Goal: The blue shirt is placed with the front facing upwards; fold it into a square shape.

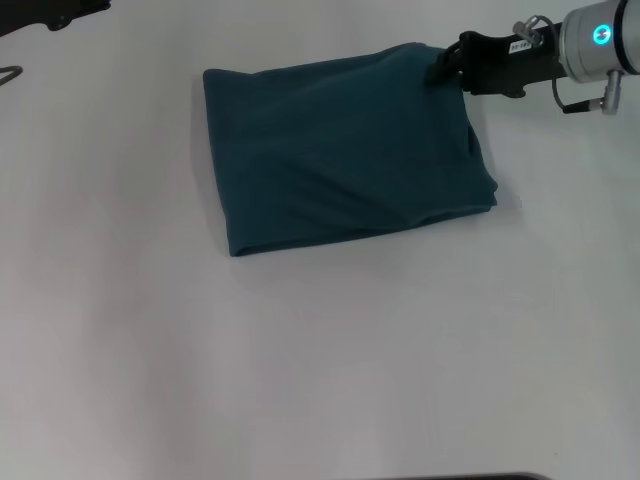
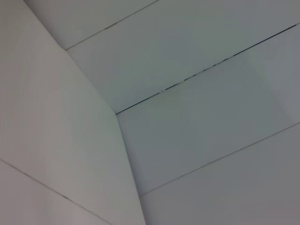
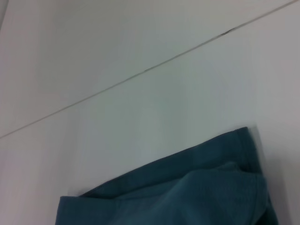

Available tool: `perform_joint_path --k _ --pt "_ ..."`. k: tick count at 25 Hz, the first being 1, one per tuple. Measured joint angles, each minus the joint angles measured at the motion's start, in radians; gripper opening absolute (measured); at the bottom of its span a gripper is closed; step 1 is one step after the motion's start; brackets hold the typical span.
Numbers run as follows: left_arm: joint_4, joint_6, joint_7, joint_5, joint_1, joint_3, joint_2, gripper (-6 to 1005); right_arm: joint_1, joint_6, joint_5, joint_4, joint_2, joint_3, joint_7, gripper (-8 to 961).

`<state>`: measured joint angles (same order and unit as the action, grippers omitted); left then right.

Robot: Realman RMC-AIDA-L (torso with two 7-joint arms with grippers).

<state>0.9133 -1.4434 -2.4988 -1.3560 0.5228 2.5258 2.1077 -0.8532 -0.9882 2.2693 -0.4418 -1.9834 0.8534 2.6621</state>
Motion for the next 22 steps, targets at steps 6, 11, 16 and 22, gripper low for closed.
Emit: perform_joint_path --k 6,11,16,22 --pt "-0.001 0.001 0.0 0.0 0.001 0.002 0.0 901 -0.009 -0.008 0.002 -0.003 0.004 0.034 0.003 257" --pt "-0.002 0.002 0.0 0.0 0.001 0.002 0.0 901 -0.01 -0.014 0.003 -0.006 0.006 0.032 0.009 79" --pt "-0.002 0.002 0.0 0.0 -0.002 0.002 0.0 900 -0.007 -0.015 -0.004 -0.014 0.017 0.025 0.01 21" --pt "-0.003 0.002 0.0 0.0 -0.003 0.004 0.0 900 -0.002 -0.026 -0.014 -0.091 0.012 0.014 -0.029 40"
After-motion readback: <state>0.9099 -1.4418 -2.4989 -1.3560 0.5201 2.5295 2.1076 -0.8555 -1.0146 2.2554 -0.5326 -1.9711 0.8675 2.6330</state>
